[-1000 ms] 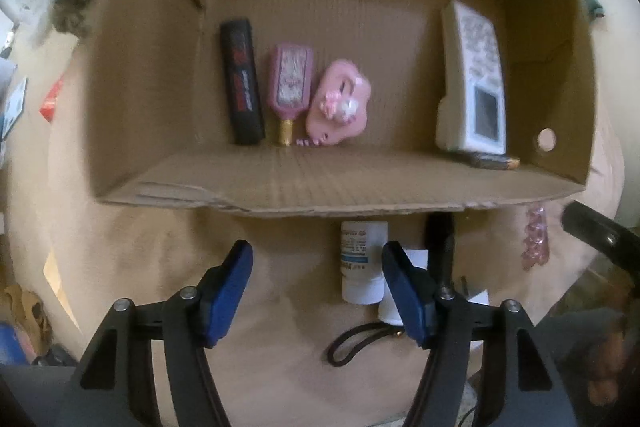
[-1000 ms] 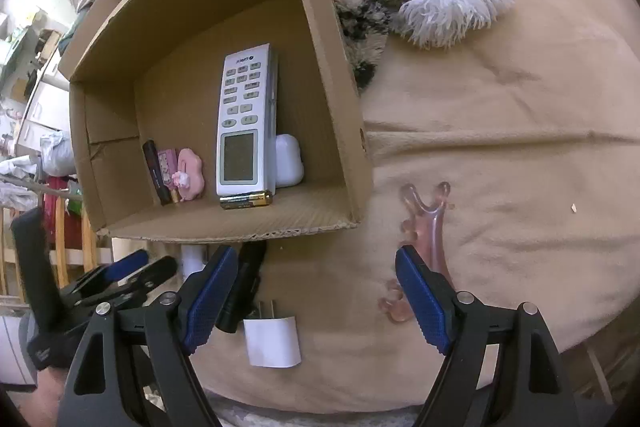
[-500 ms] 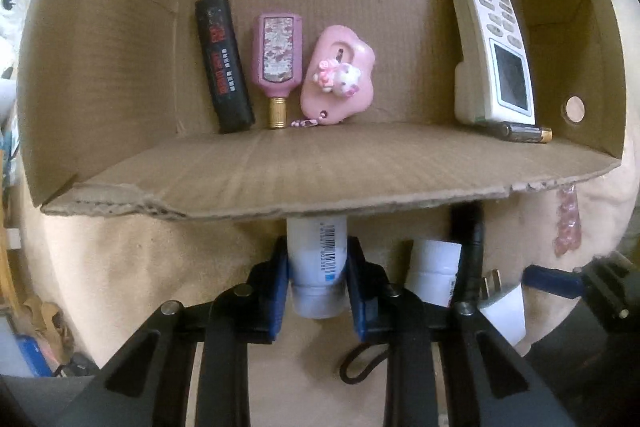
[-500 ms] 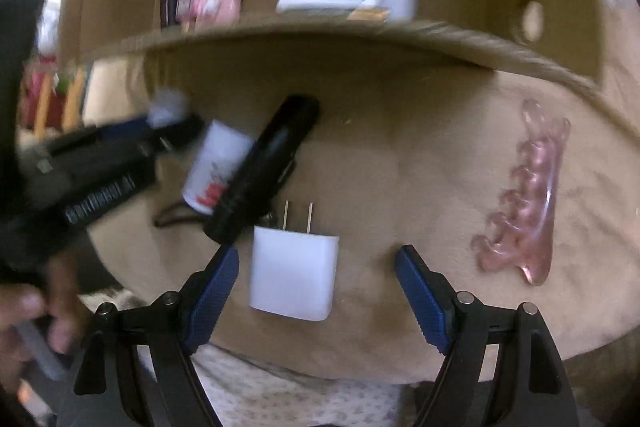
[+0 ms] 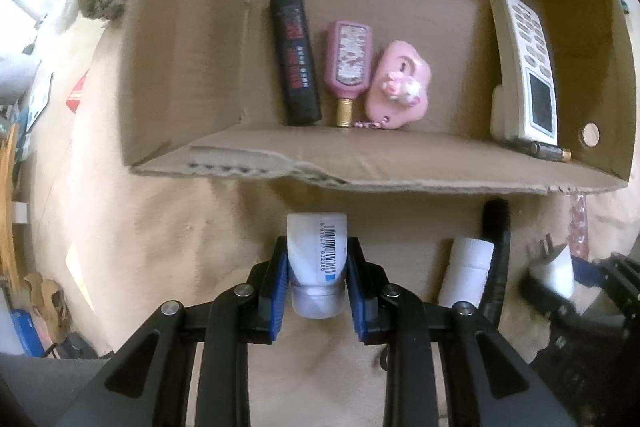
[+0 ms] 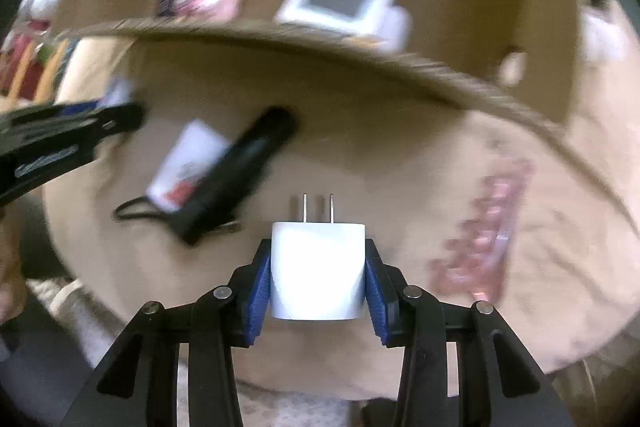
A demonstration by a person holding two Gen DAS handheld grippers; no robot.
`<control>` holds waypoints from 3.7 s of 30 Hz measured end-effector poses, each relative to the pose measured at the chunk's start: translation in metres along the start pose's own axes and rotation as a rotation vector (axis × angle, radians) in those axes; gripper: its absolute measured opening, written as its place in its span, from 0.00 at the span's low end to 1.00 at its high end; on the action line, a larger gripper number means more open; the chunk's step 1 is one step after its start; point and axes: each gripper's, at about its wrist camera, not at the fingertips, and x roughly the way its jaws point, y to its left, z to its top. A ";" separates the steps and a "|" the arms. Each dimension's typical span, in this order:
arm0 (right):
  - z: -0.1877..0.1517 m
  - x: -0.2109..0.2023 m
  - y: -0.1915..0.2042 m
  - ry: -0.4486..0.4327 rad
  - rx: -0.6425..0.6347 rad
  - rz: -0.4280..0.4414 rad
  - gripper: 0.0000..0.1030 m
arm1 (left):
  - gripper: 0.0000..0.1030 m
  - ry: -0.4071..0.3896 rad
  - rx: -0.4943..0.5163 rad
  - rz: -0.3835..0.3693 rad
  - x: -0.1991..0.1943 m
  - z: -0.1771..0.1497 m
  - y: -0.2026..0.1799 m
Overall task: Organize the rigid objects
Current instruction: 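Grasp the white tube with the left gripper while the right grasps the white charger, then carry the white tube and charger over the box with both grippers, then open both grippers to drop the tube and charger into the box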
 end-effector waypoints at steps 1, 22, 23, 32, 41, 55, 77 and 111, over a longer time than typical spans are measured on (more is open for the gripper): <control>0.001 -0.001 -0.005 -0.001 0.024 0.008 0.43 | 0.23 -0.003 -0.003 0.003 0.000 -0.002 0.010; -0.015 -0.093 -0.023 -0.266 0.045 0.100 0.43 | 0.23 -0.159 -0.135 0.045 -0.068 -0.050 0.061; -0.021 -0.097 -0.023 -0.286 0.050 0.102 0.43 | 0.23 -0.173 -0.140 0.052 -0.073 -0.052 0.063; -0.035 -0.150 -0.025 -0.595 0.092 -0.007 0.43 | 0.23 -0.386 -0.184 0.085 -0.138 -0.033 0.064; -0.024 -0.204 -0.038 -0.872 0.209 0.011 0.43 | 0.23 -0.599 -0.133 0.078 -0.188 -0.009 0.036; 0.051 -0.184 -0.050 -0.806 0.216 0.059 0.43 | 0.23 -0.617 -0.064 0.073 -0.173 0.065 0.011; 0.102 -0.086 -0.052 -0.448 0.247 0.119 0.43 | 0.23 -0.351 0.006 -0.016 -0.070 0.081 -0.009; 0.103 -0.092 -0.044 -0.498 0.246 0.142 0.86 | 0.66 -0.354 0.066 0.033 -0.065 0.079 -0.029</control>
